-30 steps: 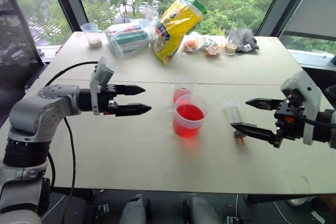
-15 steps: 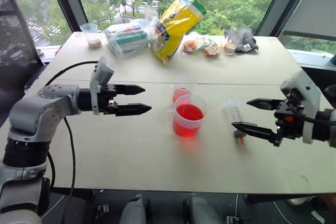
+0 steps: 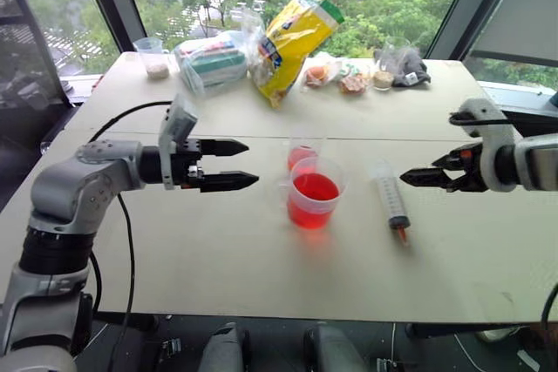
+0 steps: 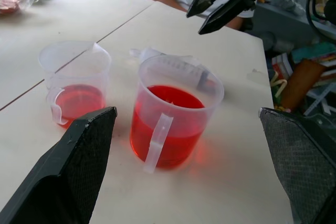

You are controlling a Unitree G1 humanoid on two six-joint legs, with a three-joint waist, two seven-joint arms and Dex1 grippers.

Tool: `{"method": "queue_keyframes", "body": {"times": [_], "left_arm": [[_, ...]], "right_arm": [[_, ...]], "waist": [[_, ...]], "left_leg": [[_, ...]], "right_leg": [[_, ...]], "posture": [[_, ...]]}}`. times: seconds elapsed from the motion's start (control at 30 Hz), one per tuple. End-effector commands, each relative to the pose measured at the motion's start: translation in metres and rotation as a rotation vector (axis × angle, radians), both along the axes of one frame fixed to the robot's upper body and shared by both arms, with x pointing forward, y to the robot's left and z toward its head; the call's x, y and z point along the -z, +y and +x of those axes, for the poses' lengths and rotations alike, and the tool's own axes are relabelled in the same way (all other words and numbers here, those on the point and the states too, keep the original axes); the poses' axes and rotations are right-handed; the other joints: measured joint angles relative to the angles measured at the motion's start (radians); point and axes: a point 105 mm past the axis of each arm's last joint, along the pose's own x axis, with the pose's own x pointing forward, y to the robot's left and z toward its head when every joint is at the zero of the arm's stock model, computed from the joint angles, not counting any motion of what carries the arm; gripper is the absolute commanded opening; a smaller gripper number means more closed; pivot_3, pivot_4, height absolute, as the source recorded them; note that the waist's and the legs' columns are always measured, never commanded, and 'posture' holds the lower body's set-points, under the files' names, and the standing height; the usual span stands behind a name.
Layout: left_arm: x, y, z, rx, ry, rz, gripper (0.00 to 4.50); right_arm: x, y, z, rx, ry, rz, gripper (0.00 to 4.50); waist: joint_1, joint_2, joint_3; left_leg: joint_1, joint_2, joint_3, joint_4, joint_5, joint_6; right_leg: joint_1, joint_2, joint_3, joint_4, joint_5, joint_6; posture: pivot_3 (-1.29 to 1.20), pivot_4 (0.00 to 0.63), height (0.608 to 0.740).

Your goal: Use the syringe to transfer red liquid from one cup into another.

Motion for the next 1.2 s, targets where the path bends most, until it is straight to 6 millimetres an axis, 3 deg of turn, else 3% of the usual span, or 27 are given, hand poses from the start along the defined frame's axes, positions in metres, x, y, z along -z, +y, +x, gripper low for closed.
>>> {"method": "queue_keyframes", "body": {"times": [0.03, 0.4, 0.7, 0.8, 0.93, 0.97, 1.1, 1.2], "left_arm": [[-0.01, -0.005, -0.002, 0.022, -0.065, -0.004, 4.5], [-0.01, -0.006, -0.005, -0.003, -0.088, -0.014, 4.5], [-0.008, -0.002, -0.007, -0.036, -0.094, -0.009, 4.5], [-0.008, -0.001, -0.006, -0.046, -0.098, -0.015, 4.5], [-0.009, 0.0, -0.005, -0.05, -0.096, -0.028, 4.5], [-0.009, 0.0, -0.005, -0.051, -0.096, -0.03, 4.5], [-0.009, -0.001, -0.003, -0.049, -0.097, -0.034, 4.5], [-0.009, 0.0, -0.002, -0.045, -0.099, -0.031, 4.5]], "right_arm": [[0.006, -0.007, 0.019, 0.097, 0.032, 0.014, 4.45], [0.047, 0.01, 0.062, 0.147, 0.14, 0.006, 4.45], [0.071, 0.017, 0.073, 0.129, 0.205, -0.044, 4.45], [0.08, 0.021, 0.072, 0.105, 0.23, -0.057, 3.55], [0.09, 0.024, 0.071, 0.092, 0.259, -0.073, 1.62], [0.091, 0.024, 0.071, 0.094, 0.263, -0.069, 1.44], [0.09, 0.023, 0.069, 0.101, 0.272, -0.051, 1.44], [0.076, 0.018, 0.07, 0.123, 0.238, -0.029, 1.44]], "waist": [[-0.001, 0.0, 0.0], [-0.002, 0.0, 0.0], [-0.003, 0.0, 0.0], [-0.007, 0.0, 0.0], [-0.011, -0.001, -0.001], [-0.013, -0.001, -0.001], [-0.02, -0.001, -0.001], [-0.022, -0.001, -0.001]], "left_leg": [[0.0, 0.0, 0.0, 0.0, 0.0, 0.0], [0.0, 0.0, 0.001, -0.001, 0.0, 0.0], [0.0, 0.0, 0.001, 0.0, 0.0, 0.0], [0.001, 0.0, 0.001, 0.001, 0.0, 0.0], [0.002, 0.0, 0.001, 0.0, 0.0, 0.0], [0.002, 0.001, 0.0, 0.0, 0.0, 0.0], [0.002, 0.001, 0.0, 0.0, 0.0, 0.0], [0.002, 0.001, 0.0, 0.0, 0.0, 0.0]], "right_leg": [[0.0, 0.0, 0.0, 0.0, 0.0, 0.001], [0.0, 0.001, 0.0, 0.0, 0.002, 0.003], [0.0, 0.0, 0.0, 0.001, 0.002, 0.003], [0.001, 0.0, 0.0, 0.001, 0.002, 0.003], [0.001, 0.001, 0.0, 0.001, 0.002, 0.003], [0.001, 0.001, 0.0, 0.002, 0.002, 0.003], [0.001, 0.001, 0.0, 0.002, 0.002, 0.003], [0.002, 0.001, 0.0, 0.002, 0.002, 0.003]], "posture": [[0.0, 0.15, 0.74], [0.0, 0.15, 0.74], [0.0, 0.15, 0.74], [0.0, 0.15, 0.74], [0.0, 0.15, 0.74], [0.0, 0.15, 0.74], [0.0, 0.15, 0.74], [0.0, 0.15, 0.74]]}}
